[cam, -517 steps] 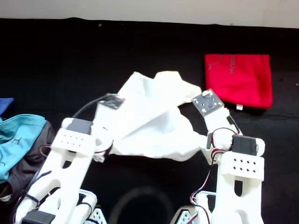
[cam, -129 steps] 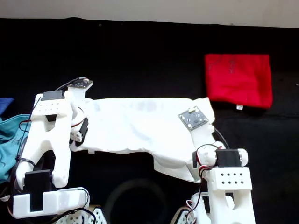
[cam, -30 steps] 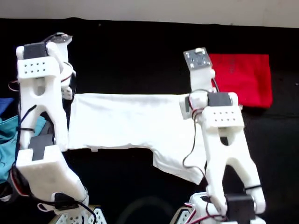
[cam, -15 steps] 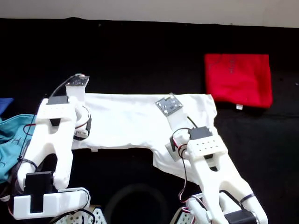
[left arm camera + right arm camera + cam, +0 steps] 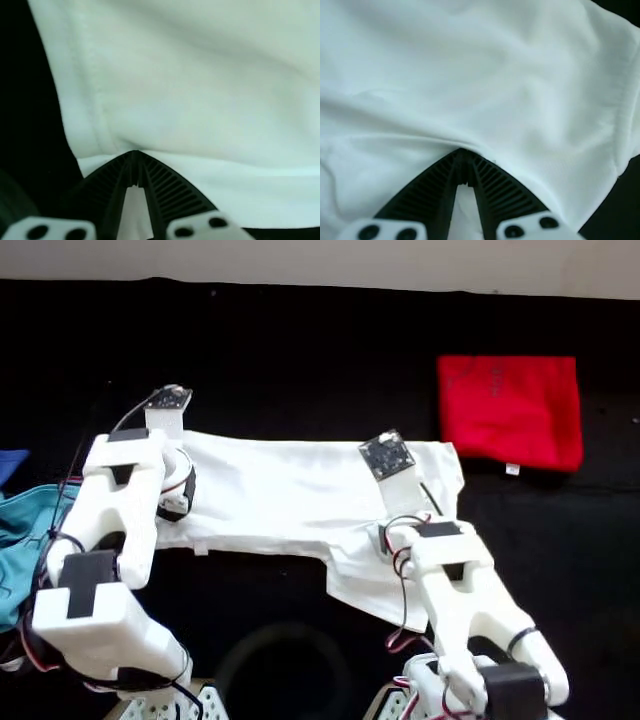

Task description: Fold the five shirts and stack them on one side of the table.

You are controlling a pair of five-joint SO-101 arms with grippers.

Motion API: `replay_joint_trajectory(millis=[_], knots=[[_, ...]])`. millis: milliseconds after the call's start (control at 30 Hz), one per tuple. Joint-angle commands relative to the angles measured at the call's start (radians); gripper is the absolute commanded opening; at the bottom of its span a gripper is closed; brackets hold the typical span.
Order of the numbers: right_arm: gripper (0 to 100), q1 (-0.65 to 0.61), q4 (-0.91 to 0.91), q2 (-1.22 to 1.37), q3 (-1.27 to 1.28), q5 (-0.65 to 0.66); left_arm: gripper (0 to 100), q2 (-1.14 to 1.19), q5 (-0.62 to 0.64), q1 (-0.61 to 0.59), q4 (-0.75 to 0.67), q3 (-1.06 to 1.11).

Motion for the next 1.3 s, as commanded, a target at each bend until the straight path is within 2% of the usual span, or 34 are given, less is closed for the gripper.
replay_joint_trajectory(millis=[0, 133, 400, 500, 633, 867, 967, 1067, 1167, 1267], knots=[[0.6, 0.027, 0.064, 0.025, -0.074, 0.012, 1, 0.031, -0.008, -0.033, 0.035, -0.082], [0.6, -0.010, 0.148, -0.048, -0.084, 0.012, 1, -0.008, -0.008, -0.033, 0.040, -0.073], [1.2, -0.104, 0.424, -0.406, -0.074, 0.012, 1, -0.232, -0.009, -0.028, 0.041, 0.068], [7.4, -0.131, 0.496, -0.463, -0.059, 0.012, 1, -0.354, -0.012, -0.027, 0.041, 0.170], [10.4, -0.196, 0.487, -0.444, 0.012, 0.012, 1, -0.452, -0.012, -0.027, 0.008, 0.294], [6.6, -0.305, 0.387, -0.415, 0.102, 0.012, 1, -0.464, -0.011, -0.030, -0.195, 0.433], [6.6, -0.277, 0.317, -0.415, 0.131, 0.015, 1, -0.464, -0.009, -0.030, -0.313, 0.501], [6.6, -0.180, 0.239, -0.415, 0.151, 0.017, 1, -0.464, -0.009, -0.027, -0.425, 0.565], [6.6, -0.064, 0.222, -0.426, 0.142, 0.017, 1, -0.467, -0.008, -0.027, -0.446, 0.582], [6.6, 0.001, 0.263, -0.433, 0.082, 0.015, 1, -0.466, -0.008, -0.027, -0.446, 0.582]])
